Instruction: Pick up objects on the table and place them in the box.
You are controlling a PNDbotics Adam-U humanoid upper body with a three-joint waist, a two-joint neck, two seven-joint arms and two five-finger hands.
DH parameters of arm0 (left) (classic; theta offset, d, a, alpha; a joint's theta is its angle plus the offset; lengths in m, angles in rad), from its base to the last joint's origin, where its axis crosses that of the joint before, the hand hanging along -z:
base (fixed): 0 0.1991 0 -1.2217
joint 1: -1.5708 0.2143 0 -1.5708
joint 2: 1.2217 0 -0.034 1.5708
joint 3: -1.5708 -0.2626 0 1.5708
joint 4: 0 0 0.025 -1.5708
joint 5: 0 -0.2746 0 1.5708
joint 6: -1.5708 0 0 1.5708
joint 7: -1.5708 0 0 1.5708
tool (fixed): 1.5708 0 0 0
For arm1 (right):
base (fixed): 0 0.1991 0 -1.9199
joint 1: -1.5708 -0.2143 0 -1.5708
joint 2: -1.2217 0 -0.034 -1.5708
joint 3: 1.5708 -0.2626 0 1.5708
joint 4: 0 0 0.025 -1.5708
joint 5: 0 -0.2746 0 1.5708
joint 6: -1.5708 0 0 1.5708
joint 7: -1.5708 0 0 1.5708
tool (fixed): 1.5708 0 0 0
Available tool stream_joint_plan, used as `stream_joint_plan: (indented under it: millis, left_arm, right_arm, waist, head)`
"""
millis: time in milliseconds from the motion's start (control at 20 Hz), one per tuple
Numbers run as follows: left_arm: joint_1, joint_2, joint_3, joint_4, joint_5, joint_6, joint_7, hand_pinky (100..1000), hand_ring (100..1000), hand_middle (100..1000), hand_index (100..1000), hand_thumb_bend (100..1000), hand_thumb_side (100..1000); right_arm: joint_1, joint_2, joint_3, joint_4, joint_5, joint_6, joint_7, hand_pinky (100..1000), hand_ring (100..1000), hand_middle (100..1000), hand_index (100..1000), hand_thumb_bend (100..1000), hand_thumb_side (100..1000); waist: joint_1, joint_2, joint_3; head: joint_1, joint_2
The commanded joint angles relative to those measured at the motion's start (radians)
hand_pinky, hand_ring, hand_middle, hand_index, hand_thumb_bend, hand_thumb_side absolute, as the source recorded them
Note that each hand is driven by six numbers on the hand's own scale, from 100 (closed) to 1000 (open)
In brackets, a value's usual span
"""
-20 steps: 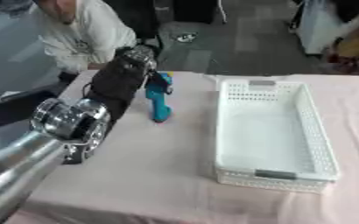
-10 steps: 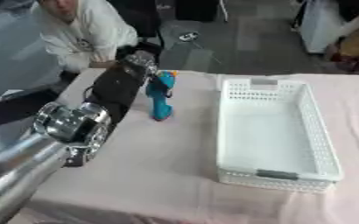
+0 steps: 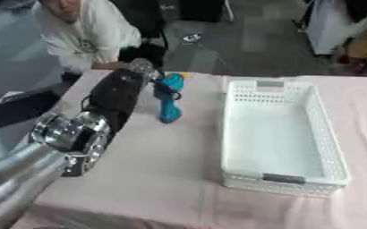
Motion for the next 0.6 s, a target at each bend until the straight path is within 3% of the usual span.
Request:
stream_joint_plan:
  millis: [50,100,150,350,600]
  left_arm:
    - [0.017,-0.017,0.015,-0.002,0.139,0.017,0.11,648,846,980,951,123,691]
    - [0.028,-0.021,0.017,-0.01,0.189,0.026,0.17,519,770,922,854,100,714]
    - [0.037,-0.025,0.015,-0.01,0.23,0.031,0.223,391,674,841,750,100,674]
    - [0.088,-0.047,0.016,0.003,0.43,-0.019,0.459,113,456,535,523,100,605]
    - [0.136,-0.064,0.007,0.035,0.717,-0.18,0.681,100,336,426,413,100,599]
  right_arm:
    - [-0.024,0.006,0.001,-0.014,0.001,0.0,0.007,568,552,741,756,100,1000]
    - [-0.024,0.006,0.001,-0.014,0.0,0.001,0.008,568,552,740,756,100,1000]
    - [-0.024,0.007,0.001,-0.014,0.0,0.001,0.009,568,553,738,756,100,1000]
    - [-0.026,0.01,-0.001,-0.016,-0.001,0.002,0.008,567,553,736,756,100,1000]
    - [-0.028,0.012,-0.002,-0.018,-0.001,0.002,0.007,566,553,734,756,100,1000]
  waist:
    - [-0.007,-0.002,0.001]
    - [-0.008,-0.001,0.001]
    - [-0.008,-0.001,0.0]
    - [-0.01,0.002,-0.003]
    - [-0.012,0.005,-0.004]
  head:
    - [0.008,0.0]
    - [0.009,0.0]
    - [0.01,0.0]
    - [0.014,0.0]
    - [0.021,0.0]
